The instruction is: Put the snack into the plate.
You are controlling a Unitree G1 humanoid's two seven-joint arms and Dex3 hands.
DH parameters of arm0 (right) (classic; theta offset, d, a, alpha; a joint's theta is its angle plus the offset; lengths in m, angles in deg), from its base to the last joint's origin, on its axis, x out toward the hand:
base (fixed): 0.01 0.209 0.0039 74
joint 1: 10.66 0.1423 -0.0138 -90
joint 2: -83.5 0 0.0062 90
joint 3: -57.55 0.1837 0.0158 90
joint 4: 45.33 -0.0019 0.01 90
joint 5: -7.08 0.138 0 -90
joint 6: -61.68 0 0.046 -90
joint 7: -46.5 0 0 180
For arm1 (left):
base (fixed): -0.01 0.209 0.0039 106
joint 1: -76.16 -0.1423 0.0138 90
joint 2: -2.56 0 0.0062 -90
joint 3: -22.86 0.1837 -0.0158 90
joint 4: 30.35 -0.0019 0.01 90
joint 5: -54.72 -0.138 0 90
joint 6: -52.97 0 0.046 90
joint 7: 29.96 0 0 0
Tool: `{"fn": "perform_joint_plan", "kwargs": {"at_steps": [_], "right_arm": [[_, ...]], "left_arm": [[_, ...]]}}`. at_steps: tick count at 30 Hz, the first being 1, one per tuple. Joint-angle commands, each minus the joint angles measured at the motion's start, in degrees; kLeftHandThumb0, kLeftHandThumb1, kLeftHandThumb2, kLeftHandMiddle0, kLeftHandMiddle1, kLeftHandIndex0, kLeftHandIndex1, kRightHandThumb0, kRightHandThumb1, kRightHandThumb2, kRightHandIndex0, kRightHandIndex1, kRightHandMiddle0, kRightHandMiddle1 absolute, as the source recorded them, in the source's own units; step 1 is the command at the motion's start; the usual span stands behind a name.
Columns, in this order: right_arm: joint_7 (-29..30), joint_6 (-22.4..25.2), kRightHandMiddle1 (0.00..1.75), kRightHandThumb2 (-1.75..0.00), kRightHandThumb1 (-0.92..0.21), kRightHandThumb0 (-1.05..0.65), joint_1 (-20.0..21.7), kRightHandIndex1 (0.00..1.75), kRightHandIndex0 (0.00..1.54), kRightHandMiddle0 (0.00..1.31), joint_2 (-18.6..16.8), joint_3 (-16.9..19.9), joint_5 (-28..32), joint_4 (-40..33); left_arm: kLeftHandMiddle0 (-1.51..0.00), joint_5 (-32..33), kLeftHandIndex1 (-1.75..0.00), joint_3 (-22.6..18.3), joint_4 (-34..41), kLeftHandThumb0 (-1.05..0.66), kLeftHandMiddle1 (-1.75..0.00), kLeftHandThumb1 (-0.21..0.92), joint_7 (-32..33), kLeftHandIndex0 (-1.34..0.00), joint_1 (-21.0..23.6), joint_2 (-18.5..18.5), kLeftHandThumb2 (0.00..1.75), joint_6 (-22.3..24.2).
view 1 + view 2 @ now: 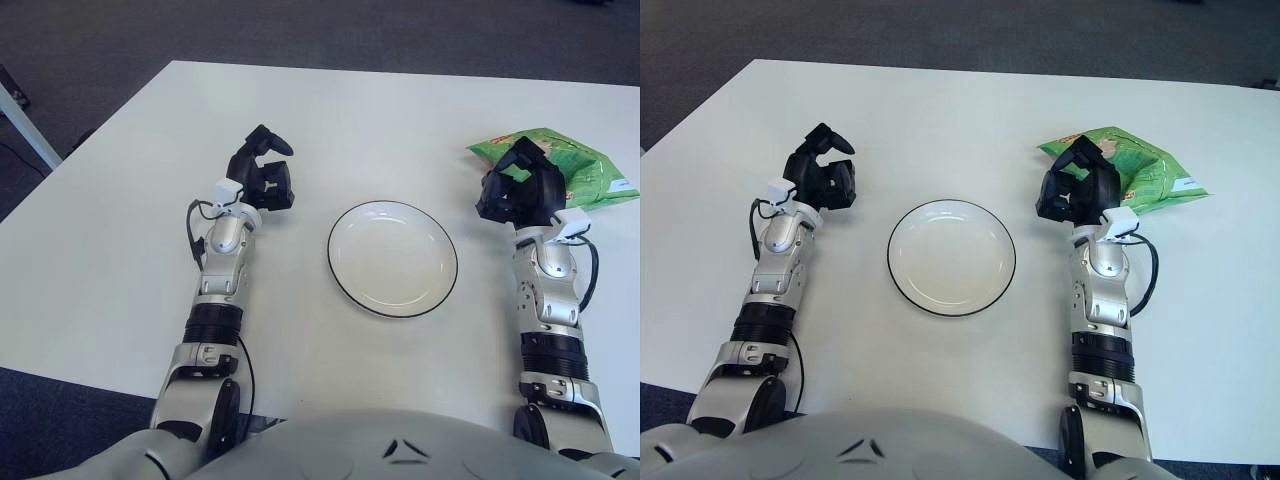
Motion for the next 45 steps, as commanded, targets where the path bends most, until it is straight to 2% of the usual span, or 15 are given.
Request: {"fn": "perform_joint_plan", "kwargs": {"at_steps": [1, 37, 41, 45], "right_arm": [[-0.01, -0.2, 1.75, -1.39, -0.26, -0.51, -2.73, 1.75, 1.35, 0.67, -1.29, -0.02, -0.21, 0.97], [-1.9, -1.05, 1.75, -1.36, -0.29, -0.49, -2.68, 1.75, 1.38, 0.64, 0.13, 0.35, -0.63, 2.13], [-3.49, -0.37, 1.75, -1.36, -0.29, -0.49, -2.76, 1.75, 1.37, 0.64, 1.17, 0.49, -0.2, 2.27], [-5.59, 2.24, 1.75, -1.35, -0.3, -0.49, -2.96, 1.75, 1.35, 0.63, 2.61, 0.75, 0.86, 1.4]], "left_arm": [[-1.3, -0.09, -1.75, -0.3, -2.1, -0.48, -1.75, 0.31, 0.06, -0.62, -2.72, -0.08, 1.33, -0.2], [-1.31, -0.46, -1.75, 0.34, -0.95, -0.49, -1.75, 0.3, 0.47, -0.63, -3.25, 0.44, 1.34, 0.6], [-1.31, -0.43, -1.75, 0.63, -0.78, -0.49, -1.75, 0.3, 0.81, -0.63, -3.52, 1.07, 1.34, 0.65], [-1.31, -0.74, -1.75, 1.1, -0.01, -0.49, -1.75, 0.3, 1.67, -0.63, -3.95, 2.1, 1.34, 0.72]]}}
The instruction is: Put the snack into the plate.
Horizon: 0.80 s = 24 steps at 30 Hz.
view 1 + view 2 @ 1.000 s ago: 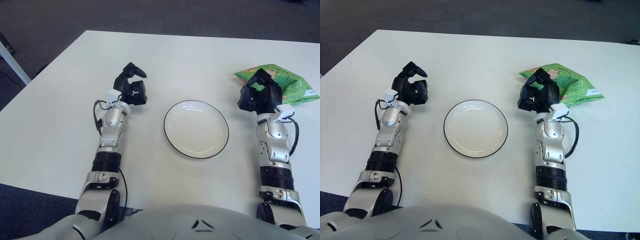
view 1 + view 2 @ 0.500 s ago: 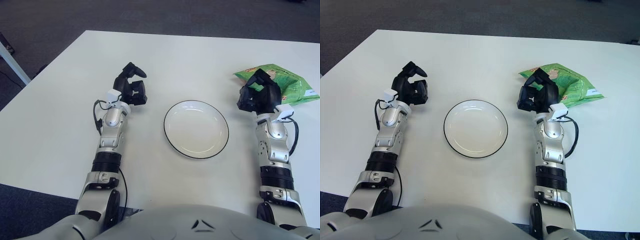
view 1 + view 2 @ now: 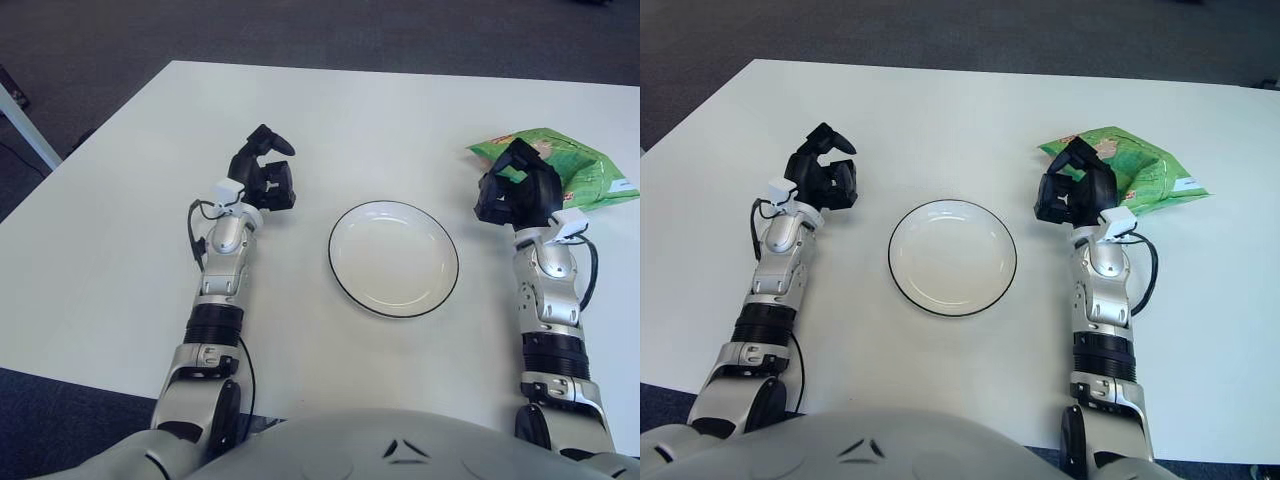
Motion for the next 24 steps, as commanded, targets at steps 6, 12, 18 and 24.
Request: {"fn": "perform_joint_plan", "kwargs": {"at_steps": [6, 12, 18, 24], "right_arm": [[-3.22, 8.01, 1.75, -1.32, -0.31, -0.48, -3.04, 1.75, 1.33, 0.62, 2.94, 1.19, 2.07, -2.67], [-5.67, 14.76, 1.75, -1.3, -0.33, -0.48, -3.54, 1.75, 1.3, 0.6, 6.25, 2.34, 2.62, -7.41], [-7.86, 18.74, 1.75, -1.31, -0.33, -0.48, -2.89, 1.75, 1.25, 0.61, 9.28, 3.59, 2.99, -9.63], [-8.92, 19.64, 1.75, -1.3, -0.33, -0.48, -2.38, 1.75, 1.18, 0.6, 12.49, 3.93, 1.41, -11.27]], "left_arm": [[-1.31, -1.58, -1.75, 0.95, -0.27, -0.49, -1.75, 0.3, 2.58, -0.63, -4.09, 2.06, 1.34, 0.42], [-1.3, -1.75, -1.75, 1.94, 0.42, -0.49, -1.75, 0.3, 2.78, -0.62, -4.58, 2.85, 1.33, -0.05], [-1.29, -1.11, -1.75, 2.43, 0.38, -0.48, -1.75, 0.31, 2.24, -0.62, -4.57, 2.83, 1.32, 0.16], [-1.28, -0.89, -1.75, 2.61, 0.11, -0.48, -1.75, 0.32, 2.08, -0.61, -4.5, 2.6, 1.31, -0.18]]}}
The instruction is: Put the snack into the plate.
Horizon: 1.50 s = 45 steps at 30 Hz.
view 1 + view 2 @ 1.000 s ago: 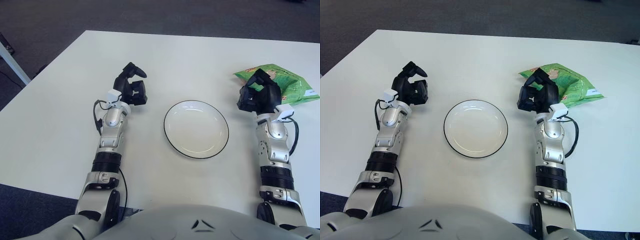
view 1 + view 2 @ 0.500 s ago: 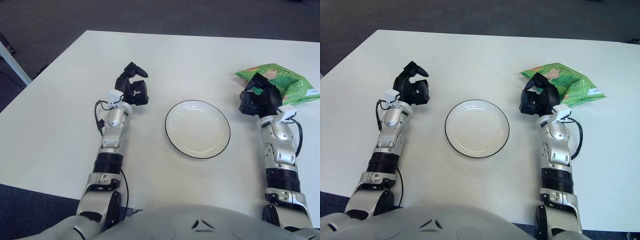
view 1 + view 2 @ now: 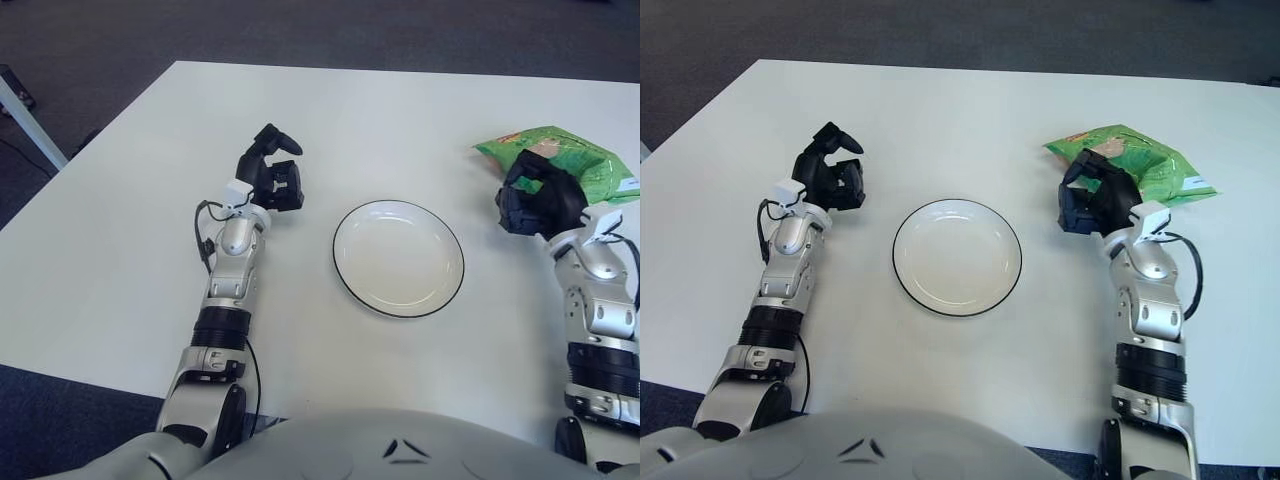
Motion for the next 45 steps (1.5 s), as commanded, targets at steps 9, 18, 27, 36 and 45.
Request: {"fn": "perform_joint_plan", "kwargs": {"at_steps": [9, 18, 27, 36, 45], "right_arm": [[6.49, -11.88, 1.75, -1.3, -0.33, -0.48, -2.85, 1.75, 1.03, 0.6, 6.21, -1.67, -19.59, -9.61], [13.14, -27.56, 1.75, -1.18, -0.42, -0.45, -3.92, 1.75, 0.86, 0.53, 12.26, -2.68, -35.71, -6.32], [22.77, -39.56, 1.75, -1.03, -0.51, -0.18, -4.8, 1.57, 0.54, 0.42, 18.59, -0.85, -49.29, -3.86], [22.15, -43.27, 1.75, -0.66, -0.78, -0.01, -5.4, 1.5, 0.35, 0.24, 26.57, 1.95, -52.13, -0.75], [21.27, -46.1, 1.75, -0.48, -0.9, -0.01, -4.03, 1.48, 0.29, 0.19, 30.5, 0.58, -49.92, 4.8]], "left_arm": [[-1.28, 0.58, -1.75, -0.28, -2.17, -0.48, -1.75, 0.33, -0.52, -0.6, -3.2, 0.52, 1.3, -0.85], [-1.27, 0.4, -1.75, -0.67, -2.14, -0.47, -1.75, 0.33, -0.72, -0.6, -3.01, 0.08, 1.3, 0.19], [-1.27, -0.47, -1.75, -0.8, -2.1, -0.47, -1.75, 0.33, 0.08, -0.6, -2.78, 0.04, 1.29, 1.14], [-1.28, -0.55, -1.75, -0.85, -2.9, -0.48, -1.75, 0.33, 0.05, -0.6, -2.58, 0.14, 1.3, 0.75], [-1.28, -0.31, -1.75, -0.91, -4.17, -0.48, -1.75, 0.32, -0.46, -0.61, -2.26, 0.07, 1.31, -0.62]]}}
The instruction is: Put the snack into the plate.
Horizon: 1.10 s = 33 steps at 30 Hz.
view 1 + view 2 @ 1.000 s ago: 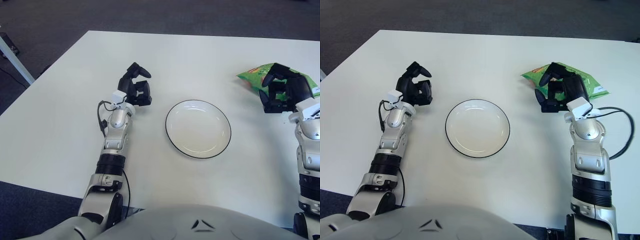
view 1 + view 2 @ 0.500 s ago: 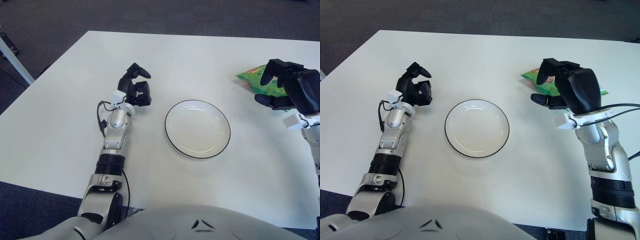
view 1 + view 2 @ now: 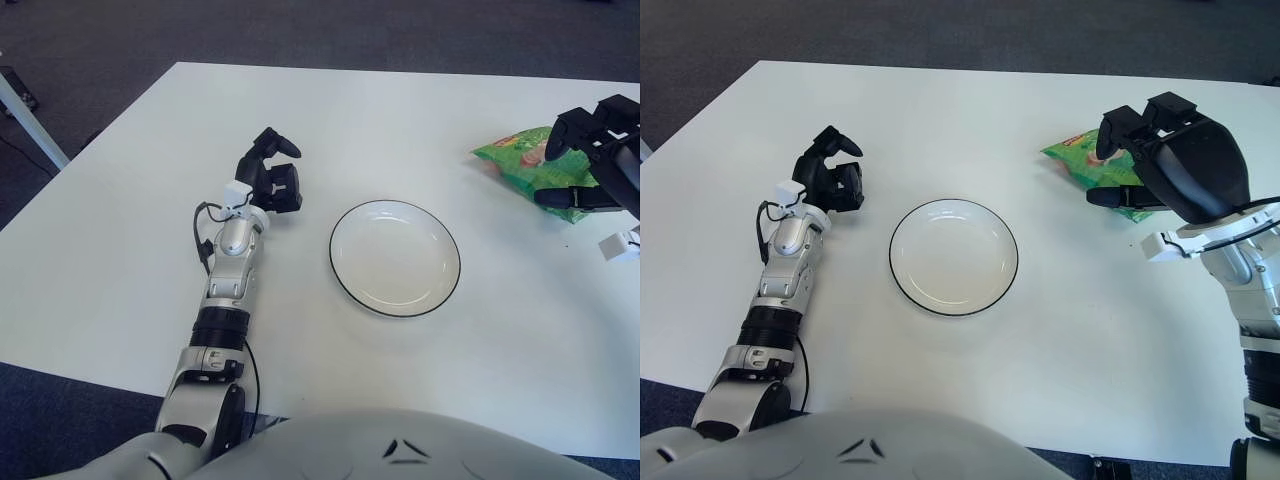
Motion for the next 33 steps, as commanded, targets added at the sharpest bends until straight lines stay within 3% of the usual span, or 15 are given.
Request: {"fn": "perform_joint_plan", "kwargs": {"at_steps": [1, 3, 6, 14, 16, 20, 22, 24, 25, 30, 33], "right_arm": [[-0.39, -2.25, 1.75, -0.5, -0.9, -0.08, 0.9, 1.47, 0.27, 0.2, 2.18, -0.67, 1.49, 3.24], [0.22, -3.72, 1.75, -0.59, -0.85, -0.25, 1.42, 1.43, 0.23, 0.23, 2.93, -0.74, 1.76, 5.16], [0.98, -5.27, 1.75, -0.65, -0.82, -0.33, 2.25, 1.4, 0.22, 0.25, 3.62, -0.79, 1.54, 7.38], [2.6, -8.32, 1.75, -0.68, -0.8, -0.37, 6.26, 1.33, 0.22, 0.26, 5.73, -2.69, 0.49, 14.34], [2.74, -8.42, 1.65, -0.68, -0.8, -0.61, 7.22, 1.31, 0.22, 0.16, 6.21, -3.33, 0.13, 15.62], [4.73, -8.45, 1.51, -0.62, -0.86, -0.78, 13.59, 1.19, 0.16, 0.06, 8.37, -7.48, -3.59, 23.64], [5.11, -8.32, 1.37, -0.61, -0.89, -0.82, 15.11, 1.08, 0.11, 0.03, 9.45, -9.04, -4.91, 25.87], [4.36, -8.0, 1.11, -0.62, -0.91, -0.87, 15.83, 0.81, 0.04, 0.01, 10.72, -10.34, -5.47, 27.2], [3.97, -7.91, 1.06, -0.62, -0.91, -0.88, 16.08, 0.75, 0.03, 0.01, 11.2, -10.88, -5.51, 27.67], [-2.77, -5.71, 0.61, -0.73, -0.92, -0.96, 17.27, 0.31, 0.0, 0.0, 13.19, -13.62, -3.29, 29.52], [-5.16, -4.21, 0.48, -0.77, -0.92, -0.99, 17.58, 0.17, 0.0, 0.0, 13.33, -14.31, -2.25, 29.65]], "left_arm": [[-1.29, -0.16, -1.75, -0.09, -2.62, -0.48, -1.75, 0.32, -0.05, -0.61, -2.8, 0.32, 1.31, -1.17], [-1.29, -0.17, -1.75, -0.08, -3.0, -0.48, -1.75, 0.32, -0.21, -0.61, -2.71, 0.22, 1.32, -1.68], [-1.29, -0.15, -1.75, -0.08, -3.4, -0.48, -1.75, 0.32, -0.3, -0.61, -2.61, 0.15, 1.32, -2.16], [-1.3, 0.23, -1.75, -0.11, -4.48, -0.48, -1.75, 0.32, -0.89, -0.61, -2.26, -0.07, 1.32, -3.0], [-1.3, 0.28, -1.75, -0.12, -4.75, -0.48, -1.75, 0.31, -1.06, -0.62, -2.16, -0.15, 1.32, -3.24], [-1.3, 0.17, -1.75, -0.03, -5.16, -0.48, -1.75, 0.31, -1.38, -0.62, -2.01, -0.49, 1.32, -3.37], [-1.3, -0.08, -1.75, 0.04, -5.24, -0.48, -1.75, 0.31, -1.36, -0.62, -1.97, -0.66, 1.32, -3.34], [-1.29, -0.36, -1.75, 0.11, -5.26, -0.48, -1.75, 0.31, -1.3, -0.62, -1.96, -0.82, 1.32, -3.24], [-1.29, -0.44, -1.75, 0.14, -5.26, -0.48, -1.75, 0.31, -1.28, -0.62, -1.95, -0.87, 1.32, -3.2], [-1.29, -0.78, -1.75, 0.31, -5.14, -0.48, -1.75, 0.31, -1.21, -0.62, -1.96, -1.16, 1.32, -2.67], [-1.29, -0.87, -1.75, 0.37, -5.22, -0.48, -1.75, 0.31, -1.32, -0.62, -1.97, -1.29, 1.32, -2.76]]}}
